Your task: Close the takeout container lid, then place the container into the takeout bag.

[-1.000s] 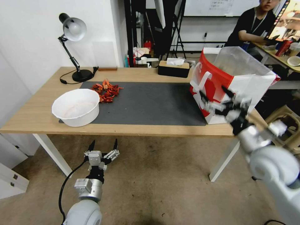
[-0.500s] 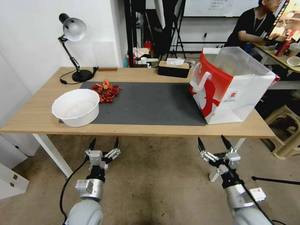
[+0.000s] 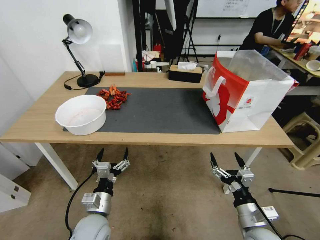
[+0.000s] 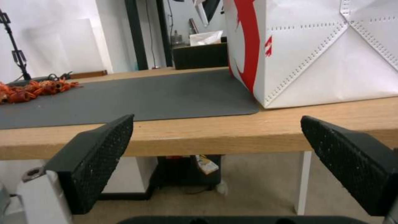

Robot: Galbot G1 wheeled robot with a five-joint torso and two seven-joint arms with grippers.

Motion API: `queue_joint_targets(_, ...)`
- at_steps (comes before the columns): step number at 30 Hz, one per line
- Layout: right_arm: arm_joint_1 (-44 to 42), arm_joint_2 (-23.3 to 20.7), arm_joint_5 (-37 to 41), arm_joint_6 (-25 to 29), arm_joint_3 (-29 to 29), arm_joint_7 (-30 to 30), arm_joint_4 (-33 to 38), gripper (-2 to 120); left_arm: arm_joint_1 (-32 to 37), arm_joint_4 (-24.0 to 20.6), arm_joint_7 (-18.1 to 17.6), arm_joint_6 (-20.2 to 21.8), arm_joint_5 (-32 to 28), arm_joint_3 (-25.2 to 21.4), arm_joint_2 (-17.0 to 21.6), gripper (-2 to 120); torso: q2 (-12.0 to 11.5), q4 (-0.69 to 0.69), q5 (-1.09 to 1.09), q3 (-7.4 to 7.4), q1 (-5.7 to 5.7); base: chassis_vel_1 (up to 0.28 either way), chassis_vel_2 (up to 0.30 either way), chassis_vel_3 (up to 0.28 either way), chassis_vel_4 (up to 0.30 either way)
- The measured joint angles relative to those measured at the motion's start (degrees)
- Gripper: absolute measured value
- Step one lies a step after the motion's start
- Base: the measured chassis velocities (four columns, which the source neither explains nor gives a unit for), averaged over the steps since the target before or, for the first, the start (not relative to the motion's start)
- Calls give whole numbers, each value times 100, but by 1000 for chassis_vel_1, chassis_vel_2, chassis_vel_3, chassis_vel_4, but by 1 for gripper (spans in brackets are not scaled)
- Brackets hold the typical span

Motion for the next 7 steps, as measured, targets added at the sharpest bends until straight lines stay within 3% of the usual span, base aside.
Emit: queue_joint_targets(7,9,-5,8,-9,0,0,0,100,0,0,-1,0,0,0,2,100,0,0,0,0,0,0,0,0,0)
